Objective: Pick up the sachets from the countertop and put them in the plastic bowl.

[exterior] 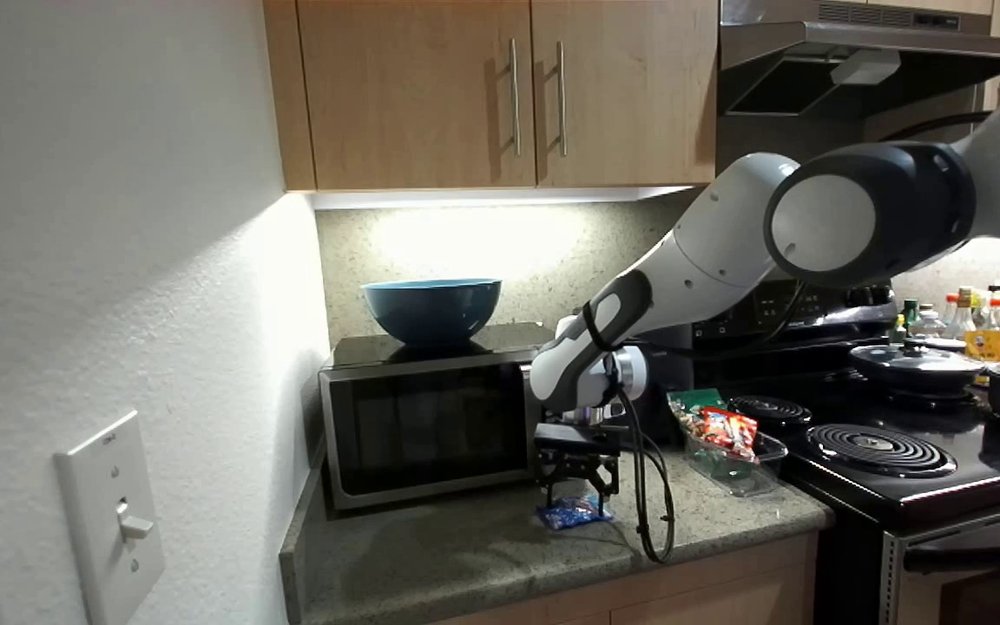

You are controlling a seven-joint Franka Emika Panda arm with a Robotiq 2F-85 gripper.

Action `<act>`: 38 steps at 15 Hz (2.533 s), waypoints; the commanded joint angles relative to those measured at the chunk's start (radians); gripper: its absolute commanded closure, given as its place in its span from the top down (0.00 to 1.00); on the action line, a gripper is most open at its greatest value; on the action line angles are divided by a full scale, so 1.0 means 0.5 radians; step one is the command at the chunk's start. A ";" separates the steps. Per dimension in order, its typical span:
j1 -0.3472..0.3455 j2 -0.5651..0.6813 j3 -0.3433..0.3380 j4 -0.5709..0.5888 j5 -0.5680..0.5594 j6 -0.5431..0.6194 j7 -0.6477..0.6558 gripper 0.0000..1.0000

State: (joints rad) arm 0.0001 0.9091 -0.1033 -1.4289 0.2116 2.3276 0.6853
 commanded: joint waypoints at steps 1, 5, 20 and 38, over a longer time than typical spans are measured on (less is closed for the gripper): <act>-0.035 0.079 0.011 0.146 0.042 -0.136 0.049 0.64; -0.047 0.051 0.008 0.131 0.064 -0.151 0.069 0.39; -0.218 -0.422 -0.103 -0.839 0.407 0.763 0.339 0.15; -0.255 -0.869 -0.354 -1.515 0.536 1.486 0.839 0.04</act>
State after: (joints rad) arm -0.1128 0.5406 -0.2894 -2.1085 0.4537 3.0080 1.0835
